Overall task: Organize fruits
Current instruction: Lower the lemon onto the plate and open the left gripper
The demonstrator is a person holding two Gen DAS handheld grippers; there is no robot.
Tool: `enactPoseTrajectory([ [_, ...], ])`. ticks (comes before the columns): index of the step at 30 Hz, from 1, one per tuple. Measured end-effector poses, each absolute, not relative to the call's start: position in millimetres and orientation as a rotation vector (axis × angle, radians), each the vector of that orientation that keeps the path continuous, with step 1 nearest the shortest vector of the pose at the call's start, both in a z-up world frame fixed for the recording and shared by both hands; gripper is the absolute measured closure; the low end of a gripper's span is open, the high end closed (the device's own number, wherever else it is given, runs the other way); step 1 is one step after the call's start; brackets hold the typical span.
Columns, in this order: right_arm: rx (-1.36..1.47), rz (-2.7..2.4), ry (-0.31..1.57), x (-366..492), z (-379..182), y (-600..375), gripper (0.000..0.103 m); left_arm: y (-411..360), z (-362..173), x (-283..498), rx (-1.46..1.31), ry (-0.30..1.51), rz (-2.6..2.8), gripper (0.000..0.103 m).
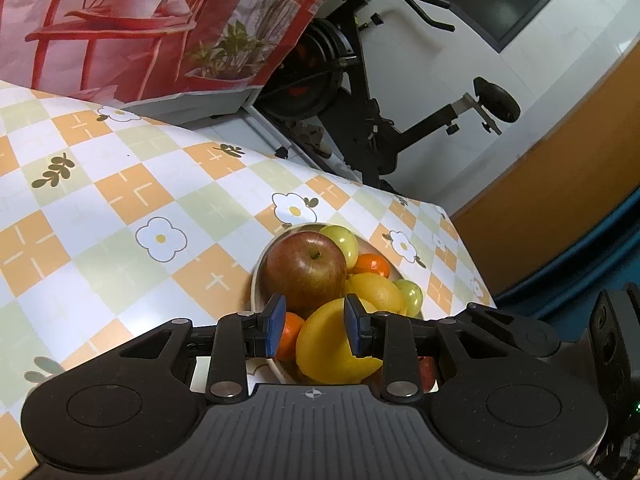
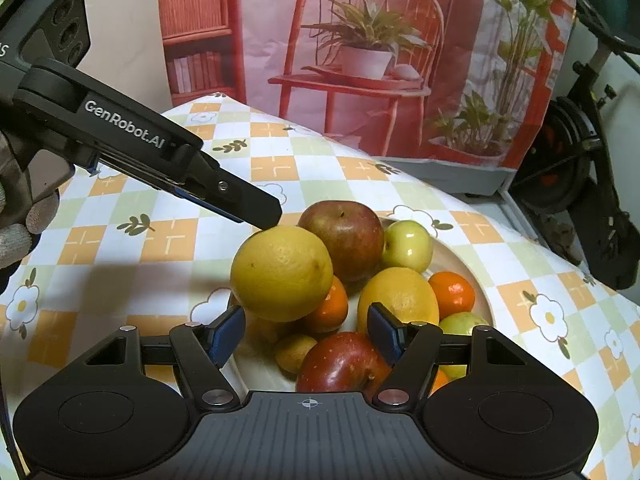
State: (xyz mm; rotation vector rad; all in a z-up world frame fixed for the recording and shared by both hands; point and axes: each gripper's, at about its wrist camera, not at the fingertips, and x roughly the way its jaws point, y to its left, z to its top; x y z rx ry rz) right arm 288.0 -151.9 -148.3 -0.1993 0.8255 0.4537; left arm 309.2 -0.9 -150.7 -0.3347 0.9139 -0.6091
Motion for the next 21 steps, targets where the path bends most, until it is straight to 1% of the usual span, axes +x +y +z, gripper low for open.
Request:
enactPoseTrajectory([
  [5,-0.199,0.448,0.821,286.8,-147.7,-152.2,0.038,1.8,-150.9,308.3,-0.334,0.913,-0.588,0.07],
  [11,-0.195,0.438,0.816,286.0,-146.2,-152.7,0.038,3.9,-150.8,307.8,-0.333,0.911,-0.564,0.066],
  [14,-0.195,0.44,0.815,285.9,-145.8,-152.6,0.038,5.0,-149.8,306.6,-0.332,0.906,-0.556,0.061],
  [21,-0.199,0.438,0.811,285.2,-143.9,-150.8,0.038,5.6,-147.7,305.6,-0.331,0.901,-0.552,0.061],
])
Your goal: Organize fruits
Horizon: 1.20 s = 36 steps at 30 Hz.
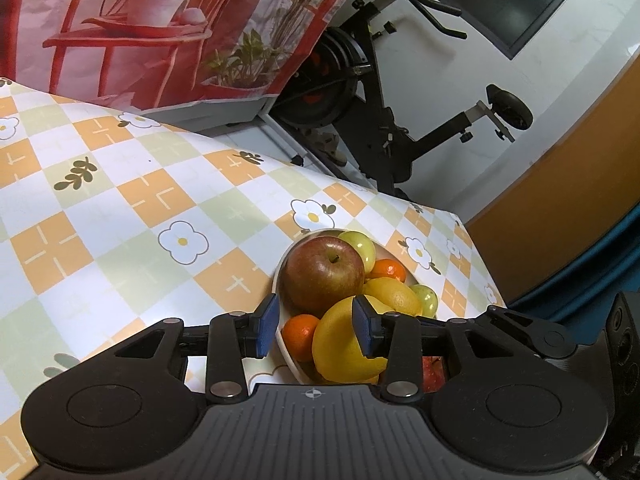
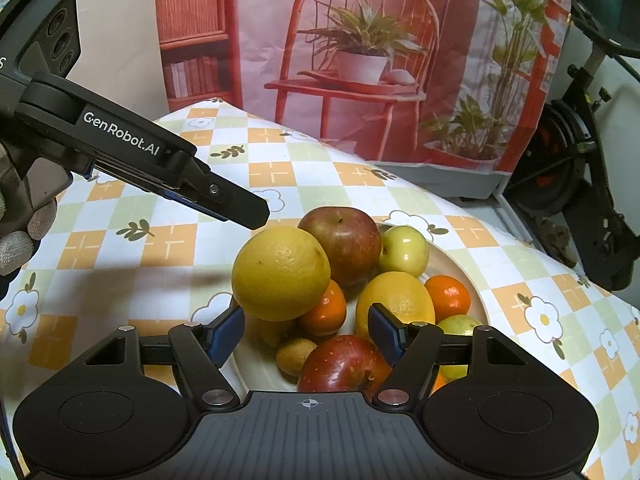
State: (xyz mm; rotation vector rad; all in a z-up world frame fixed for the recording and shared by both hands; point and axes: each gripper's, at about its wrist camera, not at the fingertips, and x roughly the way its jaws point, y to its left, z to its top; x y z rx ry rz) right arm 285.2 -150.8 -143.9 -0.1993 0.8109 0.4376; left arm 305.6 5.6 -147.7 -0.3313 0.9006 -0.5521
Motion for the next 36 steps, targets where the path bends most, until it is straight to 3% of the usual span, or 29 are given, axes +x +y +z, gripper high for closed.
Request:
enactPoseTrajectory([
  [7,-0.199,0.433,0.797,281,-139,-151,0.038,8,-143,301,-0.317,0.89,-0.529,0.058],
  [13,-0.183,0.406,0.764,271,-129,-158,0.037,11,-126,289,-0.259,0.835,-0.495,0.048],
  [14,-0.178,0.397,0.755,269,-127,-161,0.034,11,-122,286,-0.246,0.822,-0.489,0.046],
  [18,-0.128,0.357,0.714,258,-116,-176,0.018,14,-106,270,-0.198,0.762,-0.482,0.019],
  [24,-0.014,0.282,0.655,239,-101,-207,0.0,16,-84,240,-0.114,0.679,-0.415,0.004],
  [36,0.145,0.217,0.583,185,-80,-238,0.0,18,-54,190,-0.109,0.6,-0.33,0.0],
])
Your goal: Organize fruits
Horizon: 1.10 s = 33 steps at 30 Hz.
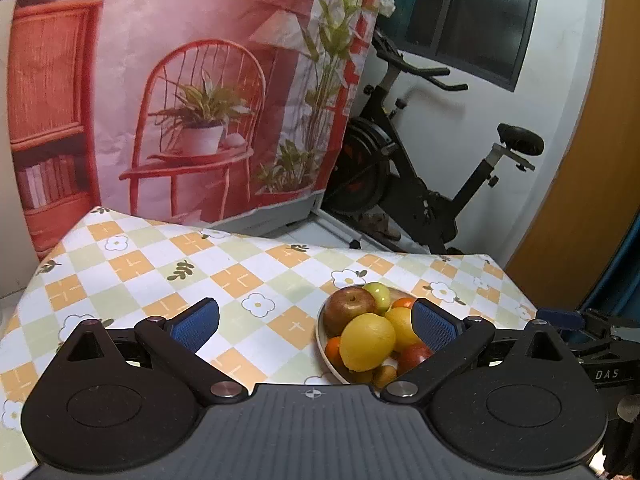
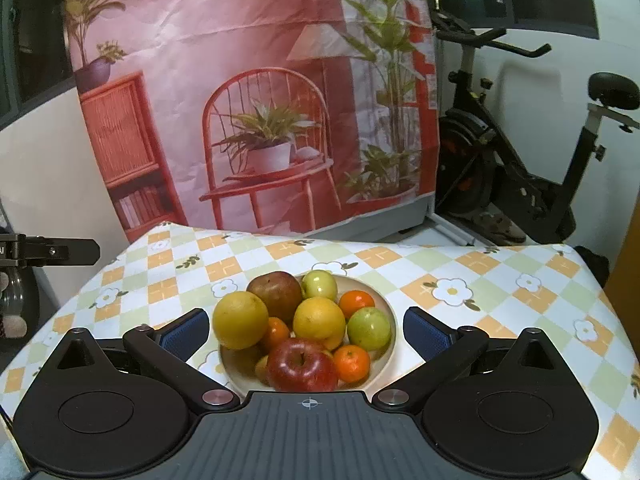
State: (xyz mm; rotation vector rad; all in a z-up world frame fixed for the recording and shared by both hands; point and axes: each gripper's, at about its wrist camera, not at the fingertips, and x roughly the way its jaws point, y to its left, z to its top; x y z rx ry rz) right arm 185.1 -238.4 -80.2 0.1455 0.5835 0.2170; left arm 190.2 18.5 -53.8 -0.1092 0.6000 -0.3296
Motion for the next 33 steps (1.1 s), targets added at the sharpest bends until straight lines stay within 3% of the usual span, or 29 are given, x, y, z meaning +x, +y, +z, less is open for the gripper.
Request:
enactPoseTrajectory([
  [14,0.194,0.19,0.557,124,-42,-234,0.0,1,-5,113,-0.021,0.48,-0.23,0.0],
  [33,0.153,0.197,0.531,86,-14,-215,0.001,-5,5,74,0.075,0.455,-0.151,0.0],
])
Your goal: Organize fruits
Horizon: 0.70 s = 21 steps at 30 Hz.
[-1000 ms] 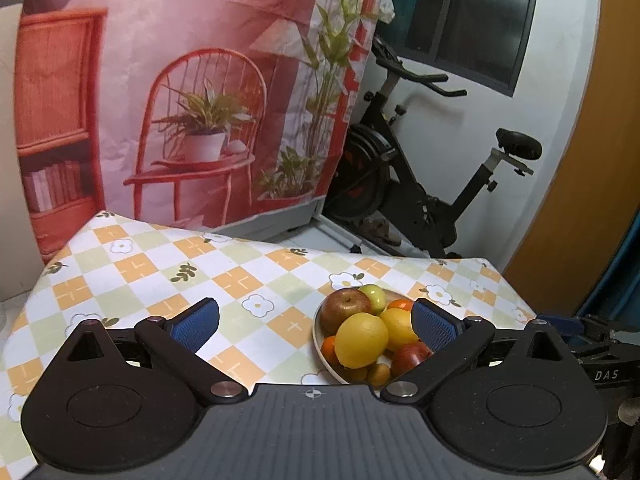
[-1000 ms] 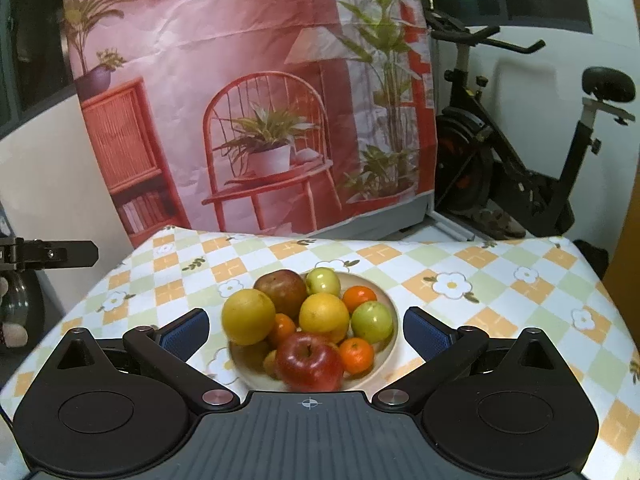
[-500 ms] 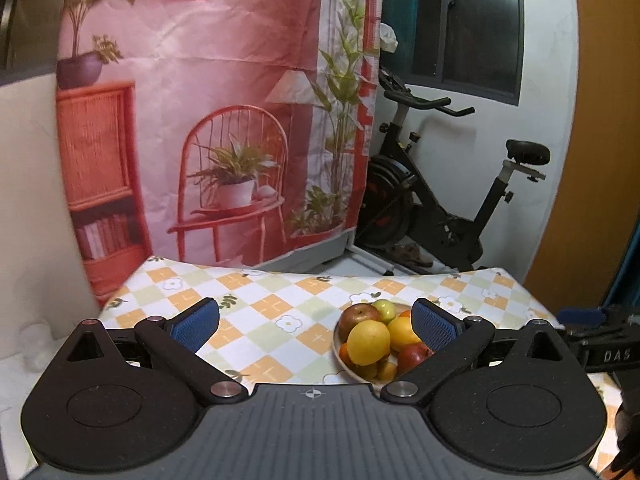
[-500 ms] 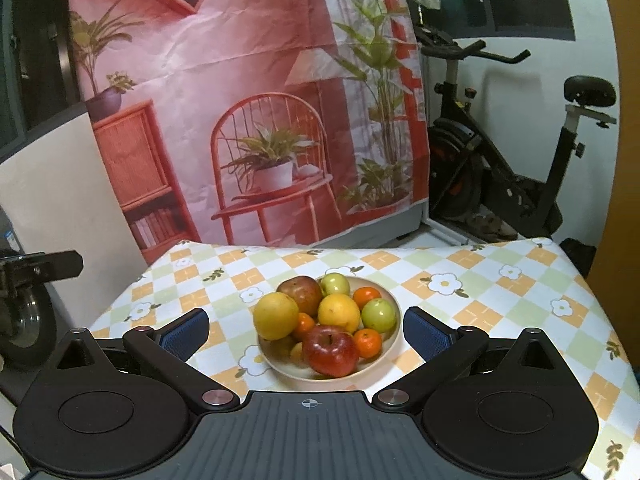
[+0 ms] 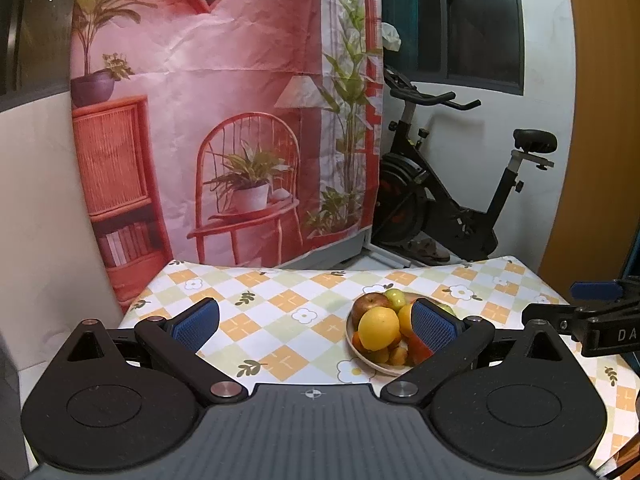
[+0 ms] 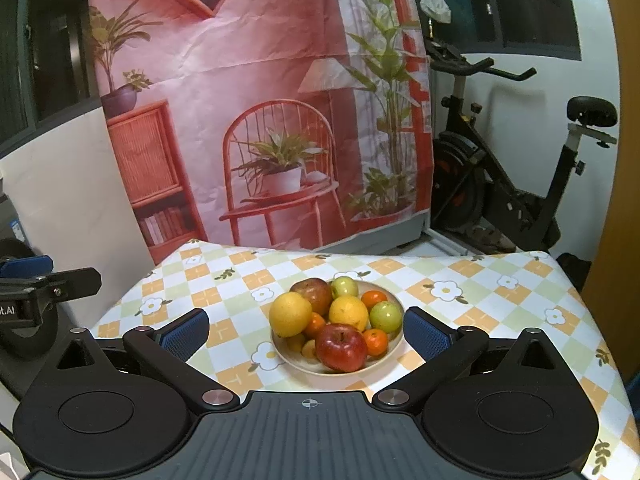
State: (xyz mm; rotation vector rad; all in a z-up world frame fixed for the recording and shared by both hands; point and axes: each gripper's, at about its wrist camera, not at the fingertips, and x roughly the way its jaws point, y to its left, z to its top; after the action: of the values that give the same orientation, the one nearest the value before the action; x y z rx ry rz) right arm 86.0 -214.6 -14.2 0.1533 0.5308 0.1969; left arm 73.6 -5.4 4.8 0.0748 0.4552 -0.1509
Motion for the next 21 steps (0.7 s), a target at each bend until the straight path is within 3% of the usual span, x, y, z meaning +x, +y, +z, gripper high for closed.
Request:
enactPoseTrajectory([
  [21,0.166,0.179,0.538,83.9,-11.9,-220.3,0.0,-5.8,7.2,65.3,0.079,0.456,-0.143,0.0],
])
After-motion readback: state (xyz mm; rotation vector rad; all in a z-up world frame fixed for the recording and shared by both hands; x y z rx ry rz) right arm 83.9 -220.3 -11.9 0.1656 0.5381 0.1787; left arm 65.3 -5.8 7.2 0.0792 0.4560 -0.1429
